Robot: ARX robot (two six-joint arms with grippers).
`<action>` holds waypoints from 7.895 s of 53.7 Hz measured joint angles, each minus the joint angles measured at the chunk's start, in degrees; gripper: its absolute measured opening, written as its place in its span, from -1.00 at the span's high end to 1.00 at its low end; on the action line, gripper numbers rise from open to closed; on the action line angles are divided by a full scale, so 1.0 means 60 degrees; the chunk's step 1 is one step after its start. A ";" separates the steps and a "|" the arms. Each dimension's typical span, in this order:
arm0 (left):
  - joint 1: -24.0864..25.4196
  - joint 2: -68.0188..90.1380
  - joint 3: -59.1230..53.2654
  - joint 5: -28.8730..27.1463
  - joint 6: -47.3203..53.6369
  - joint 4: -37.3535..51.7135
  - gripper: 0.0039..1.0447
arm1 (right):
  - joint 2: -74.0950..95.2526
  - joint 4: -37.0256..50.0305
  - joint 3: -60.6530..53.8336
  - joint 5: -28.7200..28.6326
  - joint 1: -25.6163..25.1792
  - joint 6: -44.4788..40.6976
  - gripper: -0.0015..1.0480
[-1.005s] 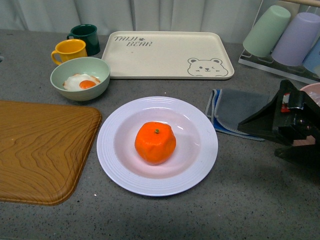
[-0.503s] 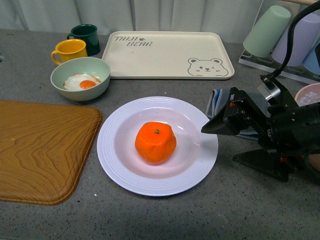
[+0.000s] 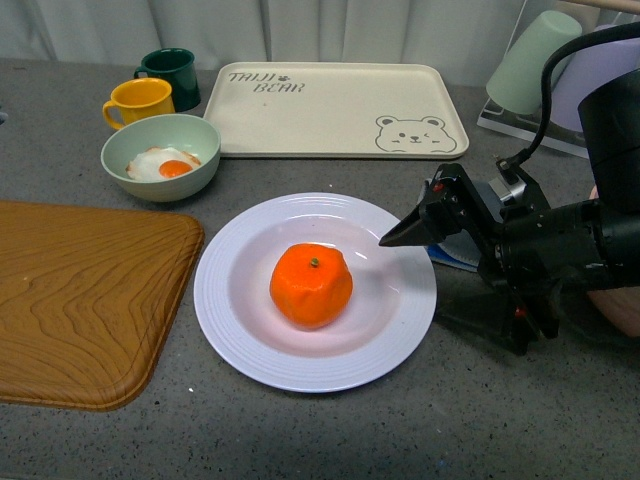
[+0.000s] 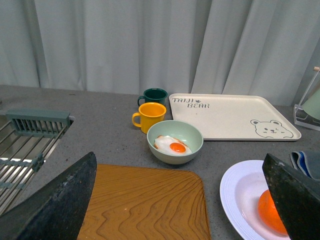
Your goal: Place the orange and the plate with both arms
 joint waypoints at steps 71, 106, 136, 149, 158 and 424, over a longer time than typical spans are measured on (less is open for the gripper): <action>0.0000 0.0000 0.0000 0.0000 0.0000 0.0000 -0.88 | 0.0532 -0.0812 0.1045 -0.0073 0.0299 -0.0262 0.94; -0.0004 0.0000 0.0000 0.0000 0.0000 0.0000 -0.88 | -0.0332 0.1778 -0.0055 -0.0036 -0.0200 0.0244 0.95; 0.0000 0.0000 0.0000 0.0000 0.0000 0.0000 -0.88 | 0.1002 0.1413 0.2922 -0.0572 -0.0736 0.0437 0.96; 0.0000 0.0000 0.0000 0.0000 0.0000 0.0000 -0.88 | 0.2830 0.0317 0.5971 -0.0616 -0.0772 0.0747 0.96; 0.0000 0.0000 0.0000 0.0000 0.0000 0.0000 -0.88 | 0.3952 -0.0841 0.8123 -0.0554 -0.0772 0.0732 0.96; -0.0004 0.0000 0.0000 0.0000 0.0000 0.0000 -0.88 | -2.0207 -0.2779 -0.8400 0.6193 -0.2036 -0.8003 0.54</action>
